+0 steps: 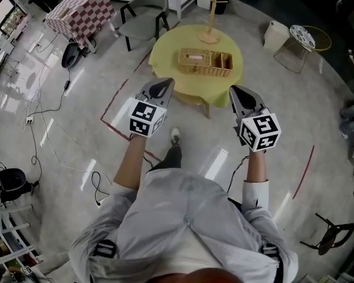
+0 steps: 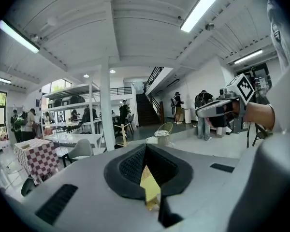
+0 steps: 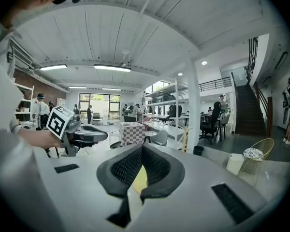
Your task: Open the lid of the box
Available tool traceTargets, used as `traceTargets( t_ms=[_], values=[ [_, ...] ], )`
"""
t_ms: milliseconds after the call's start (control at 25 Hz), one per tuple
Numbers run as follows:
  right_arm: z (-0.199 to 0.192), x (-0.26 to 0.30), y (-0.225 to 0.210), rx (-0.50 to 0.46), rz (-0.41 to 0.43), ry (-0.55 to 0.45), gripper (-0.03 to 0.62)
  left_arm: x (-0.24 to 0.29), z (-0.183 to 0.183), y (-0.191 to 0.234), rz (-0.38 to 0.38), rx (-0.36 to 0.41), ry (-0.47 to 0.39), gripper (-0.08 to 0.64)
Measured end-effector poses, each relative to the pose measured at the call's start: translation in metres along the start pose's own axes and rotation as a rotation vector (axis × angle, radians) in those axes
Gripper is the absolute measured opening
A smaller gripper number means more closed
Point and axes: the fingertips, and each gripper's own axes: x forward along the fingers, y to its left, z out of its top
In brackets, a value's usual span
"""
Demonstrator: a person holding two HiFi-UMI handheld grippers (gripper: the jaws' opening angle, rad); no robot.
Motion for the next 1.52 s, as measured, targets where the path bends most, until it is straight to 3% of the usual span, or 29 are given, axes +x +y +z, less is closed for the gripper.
traceTargets(
  t_ms=[400,800,1280,1520],
  values=[
    [0.03,0.112,-0.069,-0.018,-0.062,-0.008,0.021,0.105,0.021,0.09,-0.042,0.01,-0.016,0.028],
    [0.049,0.195,-0.109,0.001,-0.073,-0.005,0.021,0.181,0.035,0.159,-0.084,0.01,-0.007,0.028],
    [0.012,0.24,-0.149,0.038,-0.103,0.065,0.021,0.242,0.006,0.171,-0.131,-0.035,0.044,0.028],
    [-0.013,0.256,-0.177,0.018,-0.067,0.107,0.021,0.27,-0.029,0.164,-0.088,-0.068,0.128,0.029]
  ],
)
